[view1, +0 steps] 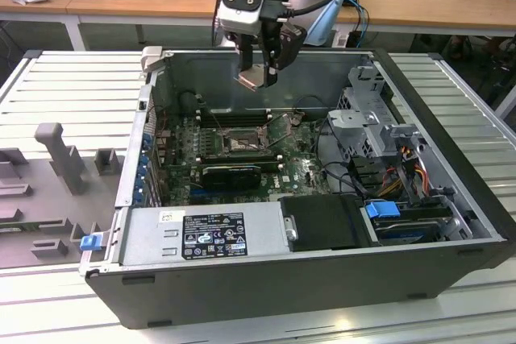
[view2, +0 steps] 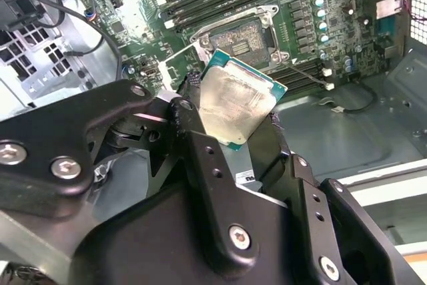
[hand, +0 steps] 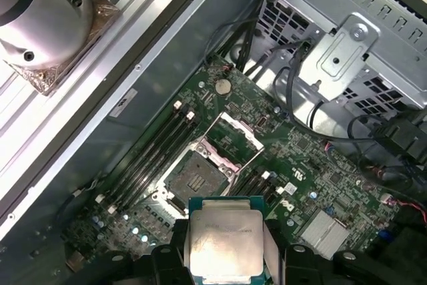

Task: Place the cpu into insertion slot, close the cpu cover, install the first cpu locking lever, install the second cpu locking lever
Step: 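Place the cpu into insertion slot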

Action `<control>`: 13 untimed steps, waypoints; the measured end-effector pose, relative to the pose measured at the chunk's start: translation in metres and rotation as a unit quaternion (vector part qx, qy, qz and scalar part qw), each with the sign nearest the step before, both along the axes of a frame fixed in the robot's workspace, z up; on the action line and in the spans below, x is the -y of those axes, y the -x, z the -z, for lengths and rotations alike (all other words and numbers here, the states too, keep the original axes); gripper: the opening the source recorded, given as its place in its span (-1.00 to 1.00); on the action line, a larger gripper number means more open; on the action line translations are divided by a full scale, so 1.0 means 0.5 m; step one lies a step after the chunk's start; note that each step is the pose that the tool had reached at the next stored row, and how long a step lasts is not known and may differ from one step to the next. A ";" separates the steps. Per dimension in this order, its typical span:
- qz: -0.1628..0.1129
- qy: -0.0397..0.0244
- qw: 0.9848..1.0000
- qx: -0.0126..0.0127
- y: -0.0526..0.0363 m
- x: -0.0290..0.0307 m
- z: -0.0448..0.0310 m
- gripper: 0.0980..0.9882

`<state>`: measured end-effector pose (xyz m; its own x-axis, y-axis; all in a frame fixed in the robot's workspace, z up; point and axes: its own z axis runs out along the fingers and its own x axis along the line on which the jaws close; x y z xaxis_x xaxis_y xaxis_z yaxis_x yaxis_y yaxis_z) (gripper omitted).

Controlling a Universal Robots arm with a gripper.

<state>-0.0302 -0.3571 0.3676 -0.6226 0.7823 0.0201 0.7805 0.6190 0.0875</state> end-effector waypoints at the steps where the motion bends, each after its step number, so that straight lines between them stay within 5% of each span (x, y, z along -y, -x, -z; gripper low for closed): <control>1: 0.003 0.000 1.000 0.000 0.000 0.000 0.000 -0.03; 13: 0.059 0.000 0.998 0.000 0.000 0.000 0.001 -0.03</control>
<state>-0.0302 -0.3571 0.3673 -0.5266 0.8499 0.0201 0.8477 0.5232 0.0875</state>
